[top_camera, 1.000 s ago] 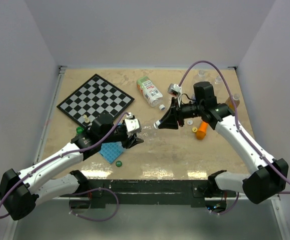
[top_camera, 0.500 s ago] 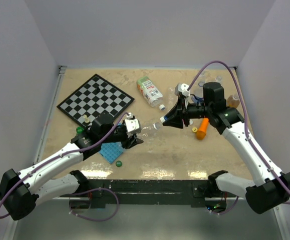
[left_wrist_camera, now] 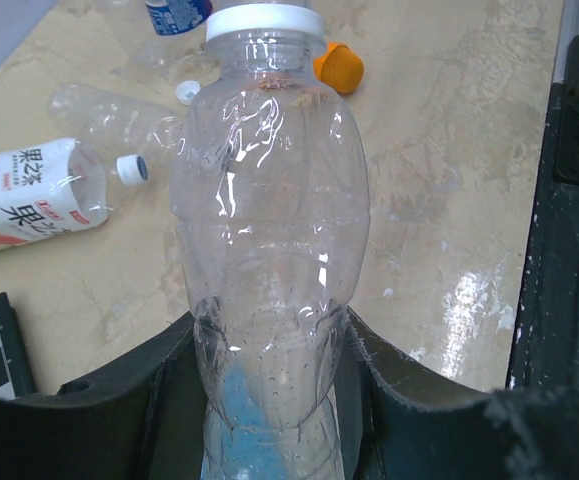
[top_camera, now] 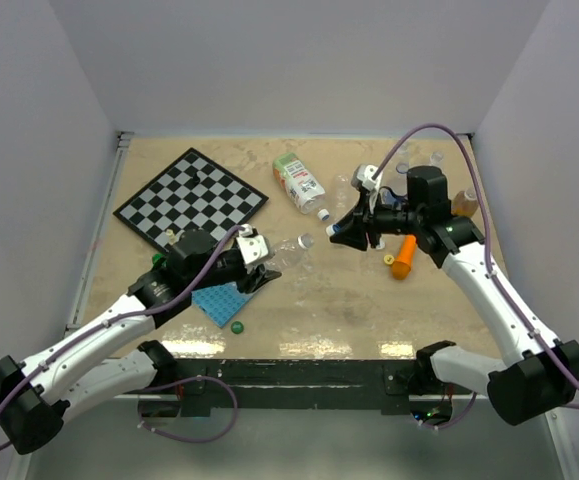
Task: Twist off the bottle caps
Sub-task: Unscrew the bottle cap from the plastic bottle, then place the bottle cap at the center of the board.
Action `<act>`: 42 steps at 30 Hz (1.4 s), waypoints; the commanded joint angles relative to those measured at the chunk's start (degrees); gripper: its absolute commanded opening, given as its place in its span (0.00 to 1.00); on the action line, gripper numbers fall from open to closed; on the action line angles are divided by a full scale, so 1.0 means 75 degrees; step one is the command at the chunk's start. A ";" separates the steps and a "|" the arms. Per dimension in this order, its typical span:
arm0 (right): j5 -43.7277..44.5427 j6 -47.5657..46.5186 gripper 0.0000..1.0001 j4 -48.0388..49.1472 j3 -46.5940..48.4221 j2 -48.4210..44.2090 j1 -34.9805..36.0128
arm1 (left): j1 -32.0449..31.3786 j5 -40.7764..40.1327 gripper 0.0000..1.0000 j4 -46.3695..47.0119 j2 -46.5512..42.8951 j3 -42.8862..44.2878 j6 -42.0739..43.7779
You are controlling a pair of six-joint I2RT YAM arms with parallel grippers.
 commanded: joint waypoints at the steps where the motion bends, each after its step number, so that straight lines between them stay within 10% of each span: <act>1: 0.0733 0.0131 0.08 0.0443 -0.0151 0.0330 -0.0035 | 0.0048 -0.0523 0.01 0.0413 -0.0491 -0.0053 -0.0011; 12: 0.2950 -0.0502 0.09 0.0654 0.0399 0.2451 0.0901 | 0.0130 -0.1086 0.01 0.0578 -0.0961 -0.0206 0.0036; 42: 0.2541 -0.0573 0.17 -0.0424 0.3200 0.6636 0.2145 | 0.0153 -0.1145 0.02 0.0578 -0.0985 -0.0217 0.0071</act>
